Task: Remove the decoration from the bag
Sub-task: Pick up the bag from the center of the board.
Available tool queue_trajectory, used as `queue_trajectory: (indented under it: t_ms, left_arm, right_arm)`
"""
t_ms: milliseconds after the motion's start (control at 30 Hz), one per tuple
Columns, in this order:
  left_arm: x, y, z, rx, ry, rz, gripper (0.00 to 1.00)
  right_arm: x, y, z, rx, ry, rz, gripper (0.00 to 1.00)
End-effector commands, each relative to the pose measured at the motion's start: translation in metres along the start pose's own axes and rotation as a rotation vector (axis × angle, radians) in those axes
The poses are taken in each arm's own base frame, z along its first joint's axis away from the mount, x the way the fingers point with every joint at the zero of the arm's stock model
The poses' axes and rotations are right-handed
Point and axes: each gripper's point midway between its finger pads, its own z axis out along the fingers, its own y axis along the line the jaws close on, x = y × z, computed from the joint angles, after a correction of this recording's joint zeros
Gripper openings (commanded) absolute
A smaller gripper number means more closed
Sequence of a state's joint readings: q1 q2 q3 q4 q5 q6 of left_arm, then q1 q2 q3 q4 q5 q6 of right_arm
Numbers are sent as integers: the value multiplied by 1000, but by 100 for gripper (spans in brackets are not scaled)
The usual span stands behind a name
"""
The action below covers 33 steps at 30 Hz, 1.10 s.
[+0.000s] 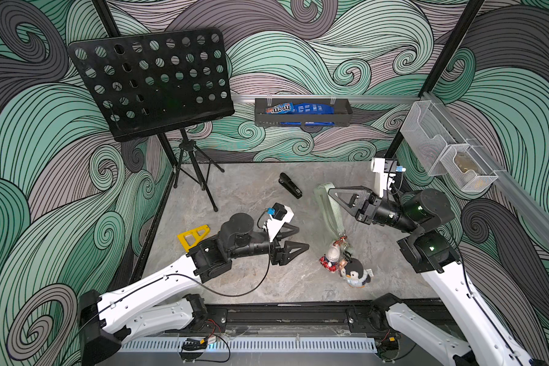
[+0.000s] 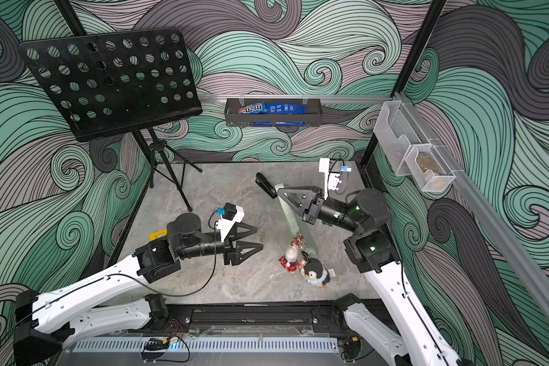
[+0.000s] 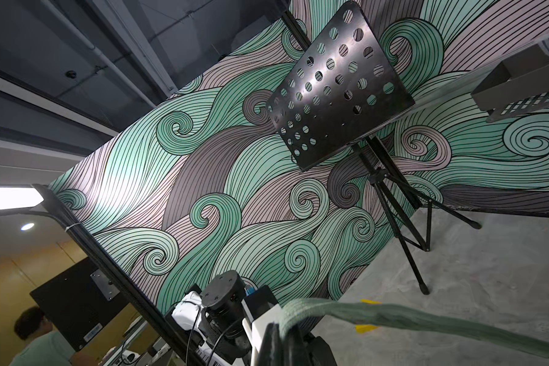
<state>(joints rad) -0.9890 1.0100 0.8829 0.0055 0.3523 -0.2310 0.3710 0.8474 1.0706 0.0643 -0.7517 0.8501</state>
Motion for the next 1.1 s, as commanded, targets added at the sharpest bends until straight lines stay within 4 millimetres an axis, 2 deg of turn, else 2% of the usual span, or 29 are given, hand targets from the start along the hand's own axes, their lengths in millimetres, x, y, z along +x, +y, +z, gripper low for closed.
queue_trajectory:
  t_ms: [0, 233, 367, 467, 767, 933, 1067]
  left_arm:
    - [-30, -24, 4, 75, -78, 83, 61]
    - [-33, -53, 21, 129, -117, 166, 58]
    - [-40, -50, 22, 68, -156, 182, 58]
    - [-43, -40, 21, 2, -176, 177, 58]
    - [-43, -36, 24, -28, -183, 178, 44]
    - [-41, -42, 27, 5, -172, 188, 44]
    - [-38, -52, 29, 56, -160, 204, 50]
  right_arm:
    - [-2, 23, -7, -66, -14, -38, 0]
    - [0, 24, -11, -65, -43, -18, 0]
    - [0, 25, -12, -67, -76, -2, 0]
    - [2, 28, -11, -83, -89, 8, 0]
    - [10, 36, -2, -103, -94, 15, 0]
    - [12, 35, 1, -100, -95, 17, 0]
    - [14, 32, 3, -93, -95, 17, 0]
